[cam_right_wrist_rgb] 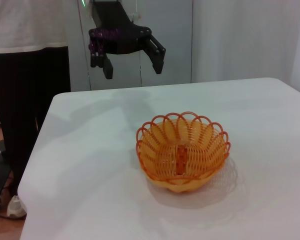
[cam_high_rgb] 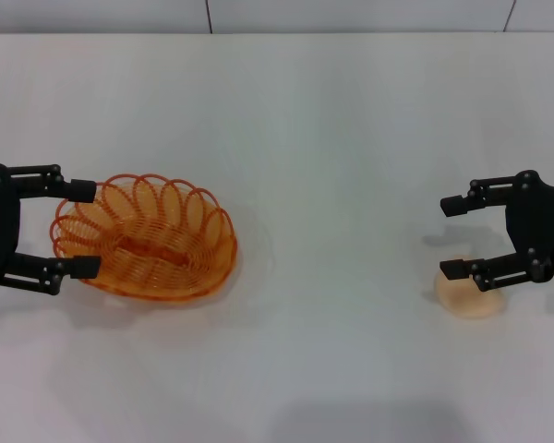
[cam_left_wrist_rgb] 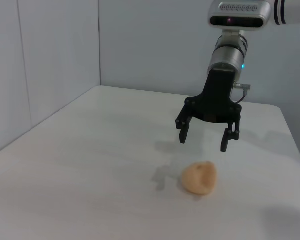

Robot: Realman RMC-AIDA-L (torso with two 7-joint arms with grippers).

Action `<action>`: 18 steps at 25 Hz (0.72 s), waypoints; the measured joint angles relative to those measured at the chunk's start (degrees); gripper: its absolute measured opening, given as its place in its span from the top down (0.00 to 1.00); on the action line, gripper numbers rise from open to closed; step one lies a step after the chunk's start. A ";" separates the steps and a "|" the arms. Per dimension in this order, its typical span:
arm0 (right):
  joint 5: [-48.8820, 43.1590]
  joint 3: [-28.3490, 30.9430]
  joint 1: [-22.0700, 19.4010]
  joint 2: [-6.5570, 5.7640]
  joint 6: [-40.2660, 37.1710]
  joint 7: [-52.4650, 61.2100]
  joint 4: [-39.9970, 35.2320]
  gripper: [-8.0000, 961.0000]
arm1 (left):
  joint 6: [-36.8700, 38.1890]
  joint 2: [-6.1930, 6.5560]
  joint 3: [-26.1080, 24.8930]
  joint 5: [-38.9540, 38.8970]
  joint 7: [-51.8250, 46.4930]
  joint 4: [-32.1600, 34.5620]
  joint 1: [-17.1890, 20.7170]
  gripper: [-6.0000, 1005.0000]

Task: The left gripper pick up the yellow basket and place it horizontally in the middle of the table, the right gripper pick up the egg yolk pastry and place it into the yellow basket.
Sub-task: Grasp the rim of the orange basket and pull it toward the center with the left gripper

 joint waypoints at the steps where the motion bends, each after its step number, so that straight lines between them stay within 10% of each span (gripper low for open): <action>1: 0.01 0.00 0.01 0.00 0.02 -0.02 0.03 0.20 | -0.01 0.00 0.00 0.01 0.01 0.00 0.00 0.13; 18: 0.17 0.01 0.01 0.00 0.05 -0.46 0.27 0.20 | -0.05 -0.21 0.00 0.06 -0.05 -0.01 0.08 0.13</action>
